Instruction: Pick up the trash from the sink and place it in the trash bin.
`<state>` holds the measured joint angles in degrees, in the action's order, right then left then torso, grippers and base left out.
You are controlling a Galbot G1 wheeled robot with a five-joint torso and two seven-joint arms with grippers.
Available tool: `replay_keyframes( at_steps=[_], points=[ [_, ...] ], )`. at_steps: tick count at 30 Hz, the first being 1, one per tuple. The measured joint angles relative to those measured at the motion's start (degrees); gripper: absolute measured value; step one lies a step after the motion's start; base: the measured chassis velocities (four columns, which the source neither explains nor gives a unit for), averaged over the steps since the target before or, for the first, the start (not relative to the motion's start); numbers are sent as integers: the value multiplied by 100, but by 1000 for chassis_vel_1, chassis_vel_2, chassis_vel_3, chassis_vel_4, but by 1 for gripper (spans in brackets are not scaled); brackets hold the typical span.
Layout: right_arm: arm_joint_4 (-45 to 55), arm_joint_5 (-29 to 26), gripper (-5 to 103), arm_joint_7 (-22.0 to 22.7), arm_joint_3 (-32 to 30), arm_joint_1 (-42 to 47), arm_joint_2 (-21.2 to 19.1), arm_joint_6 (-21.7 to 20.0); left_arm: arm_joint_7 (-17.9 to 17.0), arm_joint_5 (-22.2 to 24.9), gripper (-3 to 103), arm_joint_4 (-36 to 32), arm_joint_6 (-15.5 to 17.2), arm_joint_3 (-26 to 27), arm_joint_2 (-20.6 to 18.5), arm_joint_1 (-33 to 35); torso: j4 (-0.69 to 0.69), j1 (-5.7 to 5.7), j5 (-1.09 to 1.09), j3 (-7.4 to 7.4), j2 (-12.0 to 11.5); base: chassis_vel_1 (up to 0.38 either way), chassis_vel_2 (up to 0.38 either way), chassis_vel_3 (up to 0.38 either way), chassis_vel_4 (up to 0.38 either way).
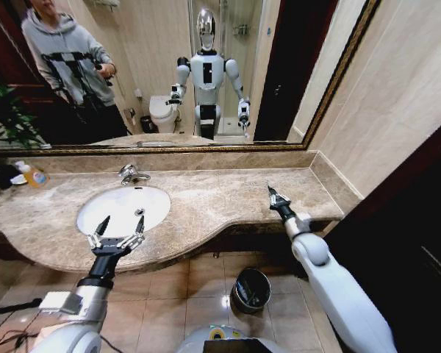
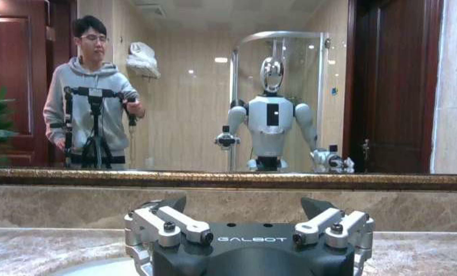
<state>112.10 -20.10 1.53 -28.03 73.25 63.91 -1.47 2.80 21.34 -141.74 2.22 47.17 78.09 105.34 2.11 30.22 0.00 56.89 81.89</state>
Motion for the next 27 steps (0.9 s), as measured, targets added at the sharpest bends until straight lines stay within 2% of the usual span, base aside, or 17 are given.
replay_keyframes(
  at_steps=[3,5,7,17,22,27],
  points=[
    [447,225,0,-86,-283,854,330,190,0,0,100,0,0,0,0,0,-2,0,-1,0,0,0,0,0,0],
    [485,282,0,-111,-276,1009,416,263,0,0,100,0,0,0,0,0,-3,-1,0,0,1,0,0,0,0],
    [487,383,0,-196,-214,1180,528,407,-2,0,100,0,0,1,0,0,4,0,1,0,0,0,0,0,0],
    [285,577,0,-434,-597,2355,1124,1183,0,0,100,0,0,0,0,0,0,0,0,1,-1,0,0,0,0],
    [37,772,0,-457,-561,2552,1346,1409,-1,0,100,0,0,0,0,0,0,0,0,1,-1,0,0,0,0],
    [-786,1246,0,-509,-370,2513,1690,1712,-1,0,100,0,0,0,0,0,0,0,0,1,-1,0,0,0,0]
  ],
)
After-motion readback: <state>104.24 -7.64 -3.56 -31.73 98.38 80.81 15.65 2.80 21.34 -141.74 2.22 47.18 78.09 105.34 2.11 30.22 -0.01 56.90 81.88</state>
